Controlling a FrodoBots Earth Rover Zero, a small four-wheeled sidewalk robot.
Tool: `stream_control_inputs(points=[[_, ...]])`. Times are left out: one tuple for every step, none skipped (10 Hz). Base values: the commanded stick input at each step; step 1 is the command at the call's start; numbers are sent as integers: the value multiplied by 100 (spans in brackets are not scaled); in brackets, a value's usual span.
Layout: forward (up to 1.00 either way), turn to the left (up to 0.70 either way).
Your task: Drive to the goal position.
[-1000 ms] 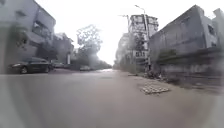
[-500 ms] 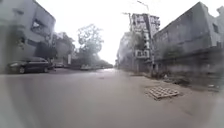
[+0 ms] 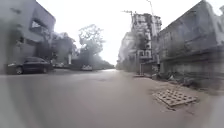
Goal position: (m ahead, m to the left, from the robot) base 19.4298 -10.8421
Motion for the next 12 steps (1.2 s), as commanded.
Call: stream_control_inputs(points=[[100, 6], [100, 6], [100, 6], [100, 6], [100, 6], [100, 6], [100, 6], [100, 6], [100, -23], [100, -34], [100, -34], [100, -34]])
